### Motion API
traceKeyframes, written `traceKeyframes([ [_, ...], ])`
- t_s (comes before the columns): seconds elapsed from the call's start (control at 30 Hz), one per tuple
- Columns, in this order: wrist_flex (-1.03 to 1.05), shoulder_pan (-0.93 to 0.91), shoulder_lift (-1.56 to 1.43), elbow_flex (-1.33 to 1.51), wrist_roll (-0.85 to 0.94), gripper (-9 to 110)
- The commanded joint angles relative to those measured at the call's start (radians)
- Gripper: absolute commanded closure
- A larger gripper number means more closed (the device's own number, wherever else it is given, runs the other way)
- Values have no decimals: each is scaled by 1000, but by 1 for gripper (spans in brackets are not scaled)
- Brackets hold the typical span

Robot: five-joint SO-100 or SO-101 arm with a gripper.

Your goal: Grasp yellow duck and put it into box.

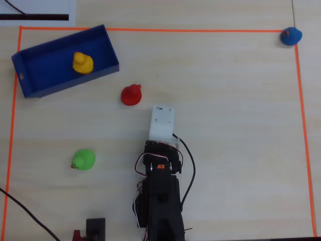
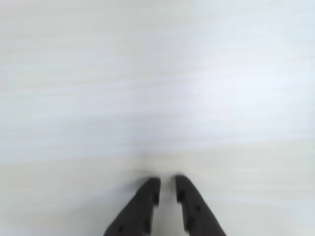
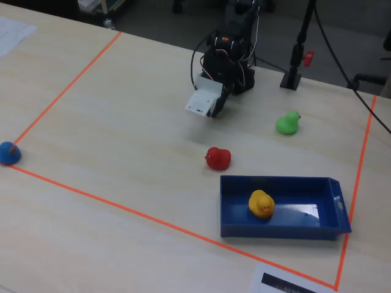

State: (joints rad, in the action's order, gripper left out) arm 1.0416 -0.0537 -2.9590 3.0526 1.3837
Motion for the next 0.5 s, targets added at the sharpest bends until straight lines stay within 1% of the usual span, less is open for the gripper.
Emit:
traceKeyframes([
  [0.0,41,17,-21,15,5,101],
  [0.23,202,20,-115,17,58,101],
  [0.47,242,17,-216,31,104,101],
])
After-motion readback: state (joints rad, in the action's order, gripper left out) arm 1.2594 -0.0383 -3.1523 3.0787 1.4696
